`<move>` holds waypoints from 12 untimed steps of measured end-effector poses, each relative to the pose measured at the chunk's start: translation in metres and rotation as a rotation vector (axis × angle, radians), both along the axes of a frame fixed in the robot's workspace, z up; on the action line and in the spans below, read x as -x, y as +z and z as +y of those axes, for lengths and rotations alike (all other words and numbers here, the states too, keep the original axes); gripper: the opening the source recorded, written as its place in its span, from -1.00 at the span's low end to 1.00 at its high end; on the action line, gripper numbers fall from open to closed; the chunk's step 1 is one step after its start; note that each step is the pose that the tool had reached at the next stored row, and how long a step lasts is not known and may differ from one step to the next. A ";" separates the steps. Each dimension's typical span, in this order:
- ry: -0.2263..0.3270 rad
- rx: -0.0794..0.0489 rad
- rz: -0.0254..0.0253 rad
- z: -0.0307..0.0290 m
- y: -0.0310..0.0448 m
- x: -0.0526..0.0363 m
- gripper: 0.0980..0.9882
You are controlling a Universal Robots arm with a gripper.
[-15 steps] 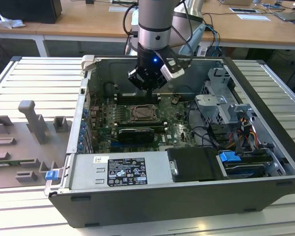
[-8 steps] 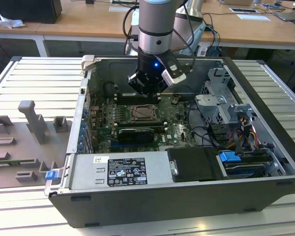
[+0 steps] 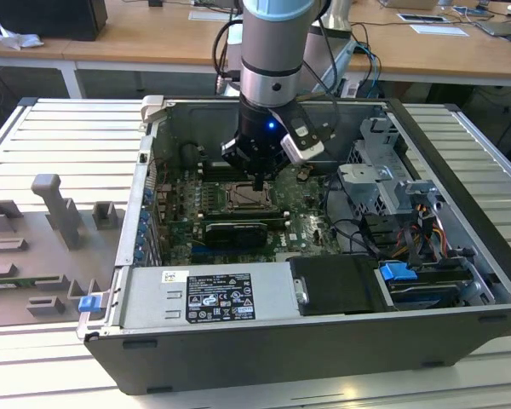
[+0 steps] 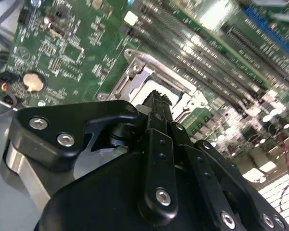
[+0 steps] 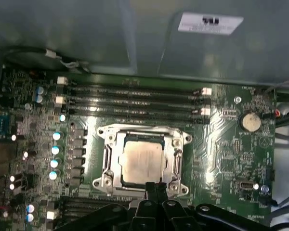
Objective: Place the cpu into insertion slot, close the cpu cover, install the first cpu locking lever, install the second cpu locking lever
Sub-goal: 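Install the second cpu locking lever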
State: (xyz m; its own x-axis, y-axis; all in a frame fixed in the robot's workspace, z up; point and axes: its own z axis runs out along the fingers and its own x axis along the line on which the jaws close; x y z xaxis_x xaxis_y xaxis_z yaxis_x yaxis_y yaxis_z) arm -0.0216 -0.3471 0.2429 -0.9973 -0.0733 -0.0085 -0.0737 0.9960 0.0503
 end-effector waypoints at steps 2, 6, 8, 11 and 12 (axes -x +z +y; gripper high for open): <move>0.000 0.000 0.0000 -0.0042 -0.0005 0.0003 -0.98; 0.000 0.000 0.0000 -0.0121 -0.0009 0.0012 -0.98; 0.000 0.000 -0.0001 -0.0151 -0.0009 0.0030 -0.98; 0.000 0.000 -0.0001 -0.0167 -0.0011 0.0103 -0.98; 0.000 0.000 -0.0001 -0.0170 -0.0011 0.0135 -0.98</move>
State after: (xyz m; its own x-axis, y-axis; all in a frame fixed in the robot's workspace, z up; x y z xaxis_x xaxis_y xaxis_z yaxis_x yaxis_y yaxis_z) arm -0.0351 -0.3641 0.2418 -0.9973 -0.0734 -0.0086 -0.0737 0.9960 0.0504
